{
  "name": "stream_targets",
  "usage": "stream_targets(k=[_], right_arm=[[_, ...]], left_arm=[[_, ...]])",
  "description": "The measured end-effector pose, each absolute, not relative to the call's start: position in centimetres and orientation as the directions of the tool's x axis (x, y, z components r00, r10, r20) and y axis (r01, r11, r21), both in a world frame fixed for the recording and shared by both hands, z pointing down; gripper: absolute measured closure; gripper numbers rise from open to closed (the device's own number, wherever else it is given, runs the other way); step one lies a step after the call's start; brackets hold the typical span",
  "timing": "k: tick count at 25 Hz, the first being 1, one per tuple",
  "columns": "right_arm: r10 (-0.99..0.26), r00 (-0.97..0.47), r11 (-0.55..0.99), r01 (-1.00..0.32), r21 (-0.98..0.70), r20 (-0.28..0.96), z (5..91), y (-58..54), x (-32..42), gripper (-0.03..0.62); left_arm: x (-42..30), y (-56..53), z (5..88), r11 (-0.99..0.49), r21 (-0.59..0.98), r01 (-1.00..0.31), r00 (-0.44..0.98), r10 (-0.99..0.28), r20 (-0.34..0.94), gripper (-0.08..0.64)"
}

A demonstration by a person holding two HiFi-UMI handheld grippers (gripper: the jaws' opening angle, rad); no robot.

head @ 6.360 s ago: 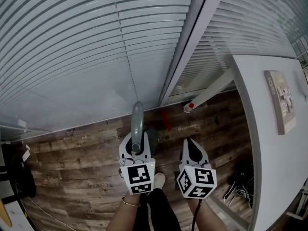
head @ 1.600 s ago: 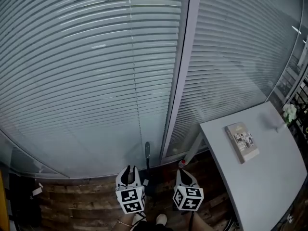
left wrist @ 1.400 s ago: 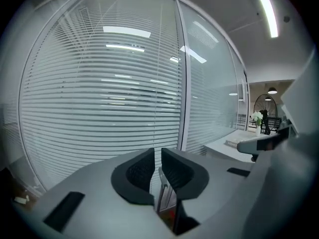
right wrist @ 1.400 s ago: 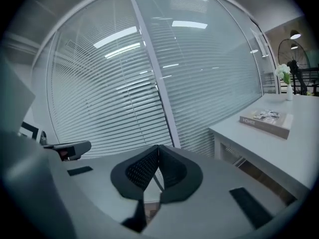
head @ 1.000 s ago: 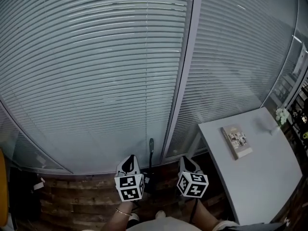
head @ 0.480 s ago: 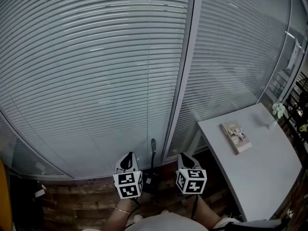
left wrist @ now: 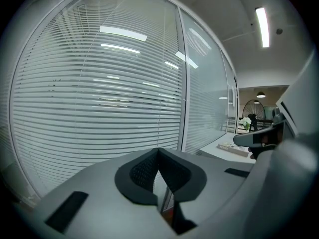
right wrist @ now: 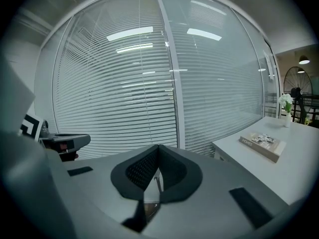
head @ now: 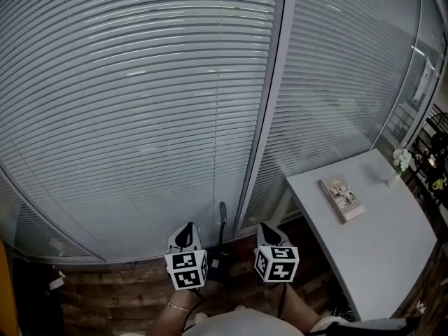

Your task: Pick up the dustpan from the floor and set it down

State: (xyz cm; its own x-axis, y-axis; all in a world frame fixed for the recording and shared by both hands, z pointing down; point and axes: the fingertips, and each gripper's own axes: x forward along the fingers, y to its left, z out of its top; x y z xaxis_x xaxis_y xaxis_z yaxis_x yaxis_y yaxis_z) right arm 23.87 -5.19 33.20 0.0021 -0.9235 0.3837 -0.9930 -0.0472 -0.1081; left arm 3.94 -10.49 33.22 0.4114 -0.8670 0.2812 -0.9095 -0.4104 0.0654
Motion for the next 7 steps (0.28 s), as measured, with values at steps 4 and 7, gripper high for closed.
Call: stream_targets(k=[4, 7], right_arm=[[-0.924, 0.004, -0.050, -0.993, -0.110, 0.383, 33.30, -5.04, 23.84, 0.560], [-0.923, 0.004, -0.051, -0.993, -0.111, 0.385, 33.40, -5.13, 23.57, 0.560]], left_arm=[[3.77, -10.24, 33.50, -0.409, 0.069, -0.910, 0.411, -0.867, 0.284, 0.541], [3.45, -10.24, 33.72, -0.407, 0.072, -0.911, 0.410, -0.865, 0.289, 0.541]])
